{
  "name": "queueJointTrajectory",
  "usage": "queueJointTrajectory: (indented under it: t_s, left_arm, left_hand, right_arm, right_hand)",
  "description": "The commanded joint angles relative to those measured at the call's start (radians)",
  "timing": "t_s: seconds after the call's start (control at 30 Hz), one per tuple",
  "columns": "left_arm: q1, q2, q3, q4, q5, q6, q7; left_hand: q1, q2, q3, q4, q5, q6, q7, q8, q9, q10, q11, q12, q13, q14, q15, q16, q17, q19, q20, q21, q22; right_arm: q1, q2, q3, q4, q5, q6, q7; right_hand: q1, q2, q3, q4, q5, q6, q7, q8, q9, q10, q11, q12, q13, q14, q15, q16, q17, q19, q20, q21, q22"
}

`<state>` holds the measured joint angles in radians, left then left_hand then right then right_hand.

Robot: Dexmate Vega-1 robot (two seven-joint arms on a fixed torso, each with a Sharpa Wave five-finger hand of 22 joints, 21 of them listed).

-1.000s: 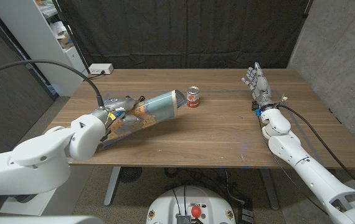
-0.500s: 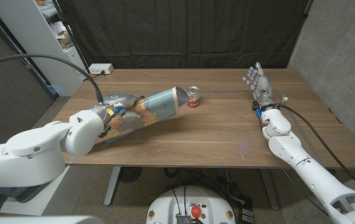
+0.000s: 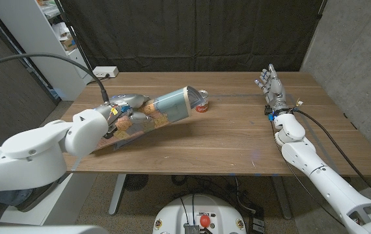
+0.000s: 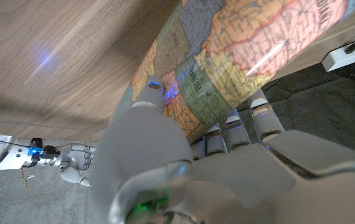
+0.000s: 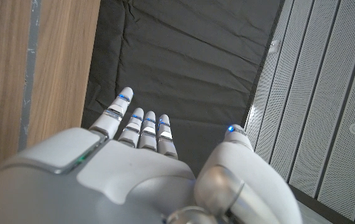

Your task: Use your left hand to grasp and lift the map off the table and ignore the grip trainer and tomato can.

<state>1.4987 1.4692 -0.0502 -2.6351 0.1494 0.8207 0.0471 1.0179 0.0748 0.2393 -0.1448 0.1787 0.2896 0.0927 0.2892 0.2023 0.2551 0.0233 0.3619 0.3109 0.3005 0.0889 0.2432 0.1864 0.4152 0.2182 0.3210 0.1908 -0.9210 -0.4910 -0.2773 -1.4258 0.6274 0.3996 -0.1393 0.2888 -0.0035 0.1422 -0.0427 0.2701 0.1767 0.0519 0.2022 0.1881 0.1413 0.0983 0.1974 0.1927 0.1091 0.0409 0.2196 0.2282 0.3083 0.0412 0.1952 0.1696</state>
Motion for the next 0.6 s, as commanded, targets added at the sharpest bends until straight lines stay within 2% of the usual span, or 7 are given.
queueJointTrajectory:
  t_s: [0.03, 0.6]
  left_arm:
    - [0.025, -0.086, -0.065, 0.011, 0.117, -0.073, -0.124]
    - [-0.016, -0.159, -0.059, -0.003, 0.212, -0.095, -0.227]
  left_hand:
    - [0.012, 0.002, -0.003, -0.002, 0.004, 0.009, 0.001, 0.000, 0.004, 0.012, 0.002, -0.004, 0.003, 0.008, -0.005, -0.007, 0.001, -0.005, 0.002, -0.002, 0.001]
    - [0.015, 0.002, -0.005, -0.003, 0.004, 0.013, 0.000, -0.004, 0.004, 0.016, 0.002, -0.008, 0.004, 0.011, -0.007, -0.009, 0.000, -0.006, 0.002, -0.007, 0.001]
  right_arm:
    - [-0.004, 0.000, 0.002, -0.009, -0.004, -0.001, -0.007]
    - [0.006, 0.007, -0.001, 0.009, -0.001, 0.002, 0.001]
  right_hand:
    - [0.008, -0.002, -0.002, -0.003, 0.003, 0.006, 0.004, -0.003, 0.005, 0.004, 0.001, 0.002, 0.002, 0.013, 0.001, 0.003, 0.002, 0.011, 0.003, 0.000, 0.002]
    - [0.009, -0.002, -0.003, -0.004, 0.003, 0.007, 0.004, -0.003, 0.005, 0.004, 0.001, 0.002, 0.002, 0.013, 0.000, 0.002, 0.002, 0.012, 0.003, 0.000, 0.002]
